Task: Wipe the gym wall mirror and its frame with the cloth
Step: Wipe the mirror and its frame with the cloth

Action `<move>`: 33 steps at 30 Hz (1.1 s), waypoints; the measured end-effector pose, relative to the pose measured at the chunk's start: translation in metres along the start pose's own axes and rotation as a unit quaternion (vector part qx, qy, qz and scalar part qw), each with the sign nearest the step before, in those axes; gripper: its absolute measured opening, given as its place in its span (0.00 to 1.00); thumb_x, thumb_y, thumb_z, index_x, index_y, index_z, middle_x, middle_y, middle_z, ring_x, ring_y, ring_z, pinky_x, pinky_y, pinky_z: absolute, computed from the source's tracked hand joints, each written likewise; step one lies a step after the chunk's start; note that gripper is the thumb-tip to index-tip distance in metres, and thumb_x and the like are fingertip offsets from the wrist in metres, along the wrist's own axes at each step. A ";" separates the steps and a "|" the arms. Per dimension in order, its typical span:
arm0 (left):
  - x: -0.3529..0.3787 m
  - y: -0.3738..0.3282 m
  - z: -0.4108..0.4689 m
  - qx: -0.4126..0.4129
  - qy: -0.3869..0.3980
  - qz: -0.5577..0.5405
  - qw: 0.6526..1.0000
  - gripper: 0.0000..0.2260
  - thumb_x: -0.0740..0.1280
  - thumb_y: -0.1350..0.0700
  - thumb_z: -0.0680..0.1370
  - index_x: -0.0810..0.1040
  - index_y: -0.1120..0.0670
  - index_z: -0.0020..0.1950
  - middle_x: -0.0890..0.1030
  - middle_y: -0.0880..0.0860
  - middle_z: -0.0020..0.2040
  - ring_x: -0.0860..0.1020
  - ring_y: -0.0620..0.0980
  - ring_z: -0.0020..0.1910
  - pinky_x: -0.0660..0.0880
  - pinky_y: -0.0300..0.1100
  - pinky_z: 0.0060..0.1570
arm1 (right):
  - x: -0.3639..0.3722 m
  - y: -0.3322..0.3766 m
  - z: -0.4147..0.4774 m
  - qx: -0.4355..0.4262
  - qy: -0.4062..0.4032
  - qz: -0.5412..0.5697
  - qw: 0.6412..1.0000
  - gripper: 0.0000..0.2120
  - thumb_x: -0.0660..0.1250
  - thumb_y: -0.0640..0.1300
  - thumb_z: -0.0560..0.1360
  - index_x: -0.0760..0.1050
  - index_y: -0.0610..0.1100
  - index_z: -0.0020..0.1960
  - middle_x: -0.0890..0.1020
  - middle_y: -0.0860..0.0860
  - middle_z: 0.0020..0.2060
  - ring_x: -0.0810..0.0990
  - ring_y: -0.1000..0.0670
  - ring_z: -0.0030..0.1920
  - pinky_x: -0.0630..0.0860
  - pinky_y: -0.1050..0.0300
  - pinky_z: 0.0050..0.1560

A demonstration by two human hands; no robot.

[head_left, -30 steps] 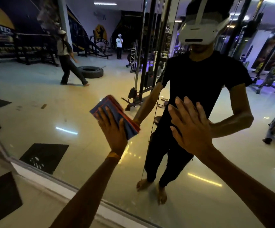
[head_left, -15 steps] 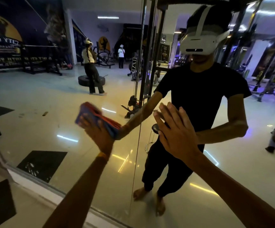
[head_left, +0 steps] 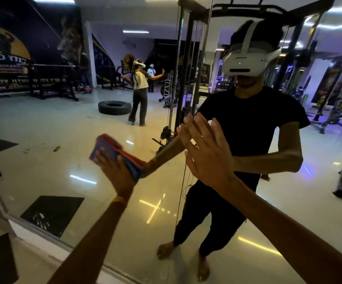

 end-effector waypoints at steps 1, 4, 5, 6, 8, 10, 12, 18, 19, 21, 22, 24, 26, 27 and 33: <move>-0.010 0.013 0.022 -0.073 -0.020 -0.008 0.997 0.28 0.52 0.49 0.88 0.48 0.58 0.84 0.49 0.61 0.85 0.47 0.62 0.84 0.44 0.55 0.81 | 0.002 0.000 0.001 0.007 0.004 -0.008 1.000 0.28 0.44 0.54 0.86 0.61 0.44 0.82 0.59 0.41 0.82 0.53 0.38 0.82 0.40 0.38 0.81; -0.014 -0.005 0.032 -0.165 -0.055 0.005 0.985 0.27 0.52 0.51 0.89 0.49 0.60 0.84 0.51 0.63 0.84 0.49 0.65 0.83 0.45 0.53 0.80 | 0.005 0.003 0.002 0.009 0.013 -0.033 0.999 0.29 0.47 0.55 0.85 0.57 0.45 0.83 0.57 0.41 0.82 0.51 0.38 0.82 0.39 0.37 0.81; -0.010 -0.023 0.022 -0.130 -0.051 0.004 0.990 0.28 0.52 0.49 0.88 0.49 0.60 0.84 0.51 0.63 0.84 0.47 0.64 0.83 0.44 0.55 0.80 | 0.006 0.004 0.003 0.008 0.013 -0.036 0.999 0.30 0.51 0.55 0.84 0.55 0.45 0.84 0.55 0.41 0.83 0.49 0.38 0.83 0.39 0.37 0.81; -0.005 -0.042 0.010 -0.065 -0.041 0.008 0.997 0.29 0.52 0.47 0.87 0.49 0.59 0.84 0.50 0.63 0.84 0.45 0.62 0.83 0.43 0.56 0.80 | 0.006 0.006 0.007 0.010 0.012 -0.034 0.999 0.31 0.53 0.55 0.84 0.54 0.45 0.84 0.54 0.41 0.83 0.48 0.38 0.83 0.39 0.36 0.81; 0.011 -0.080 -0.012 0.085 -0.009 0.025 0.996 0.31 0.49 0.42 0.86 0.48 0.58 0.84 0.47 0.60 0.85 0.41 0.57 0.83 0.38 0.54 0.80 | 0.005 0.009 0.018 0.014 0.009 -0.031 0.999 0.31 0.52 0.55 0.84 0.52 0.46 0.84 0.52 0.42 0.83 0.44 0.39 0.83 0.39 0.37 0.81; 0.023 -0.101 -0.017 0.158 0.014 0.036 0.987 0.31 0.48 0.42 0.87 0.46 0.56 0.85 0.44 0.57 0.85 0.39 0.56 0.83 0.34 0.51 0.80 | 0.006 0.012 0.029 0.025 0.006 -0.037 0.999 0.30 0.51 0.54 0.85 0.52 0.46 0.84 0.51 0.42 0.83 0.43 0.40 0.83 0.39 0.37 0.81; 0.016 -0.089 0.004 0.185 0.026 0.023 0.982 0.30 0.49 0.44 0.87 0.47 0.57 0.85 0.44 0.57 0.85 0.40 0.57 0.84 0.34 0.49 0.81 | 0.008 0.017 0.037 0.036 0.009 -0.037 0.999 0.31 0.53 0.54 0.85 0.51 0.46 0.85 0.50 0.42 0.84 0.45 0.39 0.83 0.40 0.37 0.81; -0.041 0.064 0.113 -0.131 -0.055 0.019 0.990 0.27 0.52 0.47 0.88 0.45 0.50 0.85 0.50 0.60 0.85 0.48 0.61 0.84 0.49 0.63 0.80 | 0.010 0.029 0.038 0.051 -0.003 -0.005 0.999 0.31 0.57 0.52 0.84 0.55 0.45 0.84 0.54 0.42 0.83 0.51 0.38 0.83 0.49 0.34 0.81; -0.039 0.052 0.111 -0.177 -0.072 0.003 0.981 0.27 0.50 0.47 0.88 0.47 0.53 0.85 0.50 0.61 0.85 0.48 0.64 0.83 0.50 0.64 0.80 | 0.010 0.034 0.039 0.040 0.003 -0.007 0.999 0.30 0.57 0.52 0.84 0.56 0.45 0.84 0.54 0.41 0.83 0.51 0.38 0.83 0.49 0.34 0.81; -0.029 0.009 0.084 -0.110 -0.064 0.000 0.992 0.29 0.49 0.44 0.87 0.49 0.58 0.84 0.50 0.62 0.84 0.46 0.65 0.83 0.47 0.64 0.80 | 0.013 0.048 0.046 0.025 0.011 -0.010 1.000 0.30 0.57 0.53 0.84 0.56 0.46 0.84 0.54 0.41 0.83 0.50 0.38 0.83 0.46 0.35 0.81; -0.023 -0.016 0.064 -0.036 -0.049 0.007 0.998 0.30 0.49 0.44 0.86 0.49 0.58 0.84 0.48 0.61 0.85 0.43 0.62 0.83 0.44 0.62 0.81 | 0.016 0.054 0.051 0.022 0.017 -0.009 1.000 0.30 0.56 0.53 0.84 0.56 0.46 0.84 0.54 0.42 0.83 0.50 0.38 0.83 0.45 0.35 0.81; -0.006 -0.040 0.023 0.108 0.014 0.031 0.994 0.30 0.50 0.43 0.87 0.45 0.55 0.85 0.43 0.56 0.85 0.38 0.56 0.83 0.35 0.54 0.81 | 0.021 0.066 0.060 0.019 0.029 -0.014 0.999 0.30 0.55 0.54 0.85 0.56 0.46 0.84 0.53 0.42 0.83 0.49 0.38 0.83 0.45 0.35 0.81; -0.002 -0.045 0.013 0.190 0.044 0.041 0.980 0.29 0.47 0.41 0.87 0.43 0.52 0.85 0.40 0.53 0.84 0.37 0.54 0.83 0.32 0.50 0.80 | 0.024 0.074 0.067 0.020 0.026 -0.017 0.999 0.29 0.54 0.53 0.85 0.56 0.46 0.84 0.54 0.42 0.83 0.50 0.39 0.83 0.45 0.36 0.81; -0.005 -0.037 0.022 0.216 0.048 0.034 0.975 0.29 0.46 0.41 0.87 0.43 0.52 0.85 0.40 0.53 0.84 0.38 0.55 0.83 0.33 0.50 0.80 | 0.024 0.075 0.069 0.023 0.027 -0.014 0.999 0.29 0.54 0.53 0.85 0.56 0.46 0.84 0.54 0.42 0.83 0.50 0.39 0.83 0.45 0.36 0.81; -0.056 0.102 0.148 -0.053 -0.029 0.009 0.998 0.31 0.42 0.38 0.86 0.46 0.55 0.85 0.48 0.58 0.85 0.45 0.58 0.84 0.37 0.48 0.80 | 0.024 0.075 0.072 0.044 0.016 -0.006 0.999 0.29 0.56 0.52 0.84 0.57 0.45 0.83 0.56 0.43 0.83 0.52 0.39 0.83 0.49 0.37 0.81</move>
Point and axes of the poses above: each hand's wrist, its own z-axis towards the middle knuckle, its own x-axis out of the palm, y = z × x, the point moved 2 cm from there along z, towards the middle knuckle
